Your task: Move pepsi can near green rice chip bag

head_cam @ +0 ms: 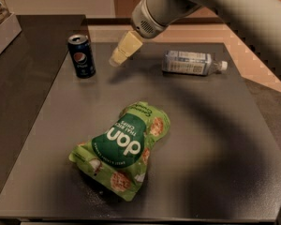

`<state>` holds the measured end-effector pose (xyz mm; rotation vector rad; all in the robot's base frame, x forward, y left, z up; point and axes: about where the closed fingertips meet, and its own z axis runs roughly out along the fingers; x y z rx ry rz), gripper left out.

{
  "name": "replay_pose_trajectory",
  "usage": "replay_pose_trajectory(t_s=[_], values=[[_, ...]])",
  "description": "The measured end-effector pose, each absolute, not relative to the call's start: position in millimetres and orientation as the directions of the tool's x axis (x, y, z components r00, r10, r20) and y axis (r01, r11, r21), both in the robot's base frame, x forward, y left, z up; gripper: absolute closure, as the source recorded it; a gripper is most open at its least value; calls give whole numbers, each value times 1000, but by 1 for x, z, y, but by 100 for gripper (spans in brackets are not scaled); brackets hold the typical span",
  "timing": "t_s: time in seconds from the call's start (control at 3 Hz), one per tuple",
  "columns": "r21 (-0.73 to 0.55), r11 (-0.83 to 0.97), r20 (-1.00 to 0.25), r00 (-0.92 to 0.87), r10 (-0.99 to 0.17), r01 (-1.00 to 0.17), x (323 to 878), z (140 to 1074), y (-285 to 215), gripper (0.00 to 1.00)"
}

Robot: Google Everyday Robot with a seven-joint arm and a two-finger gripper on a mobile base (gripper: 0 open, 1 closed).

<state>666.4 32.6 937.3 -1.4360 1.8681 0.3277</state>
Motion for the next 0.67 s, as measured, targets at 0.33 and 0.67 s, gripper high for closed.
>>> replay_pose_trajectory(t_s=[0.33,0.67], values=[[-202,337,-713,-97,-695,-920,677,922,67,0],[-164,307,-729,-95,-678,-937,681,909,99,0]])
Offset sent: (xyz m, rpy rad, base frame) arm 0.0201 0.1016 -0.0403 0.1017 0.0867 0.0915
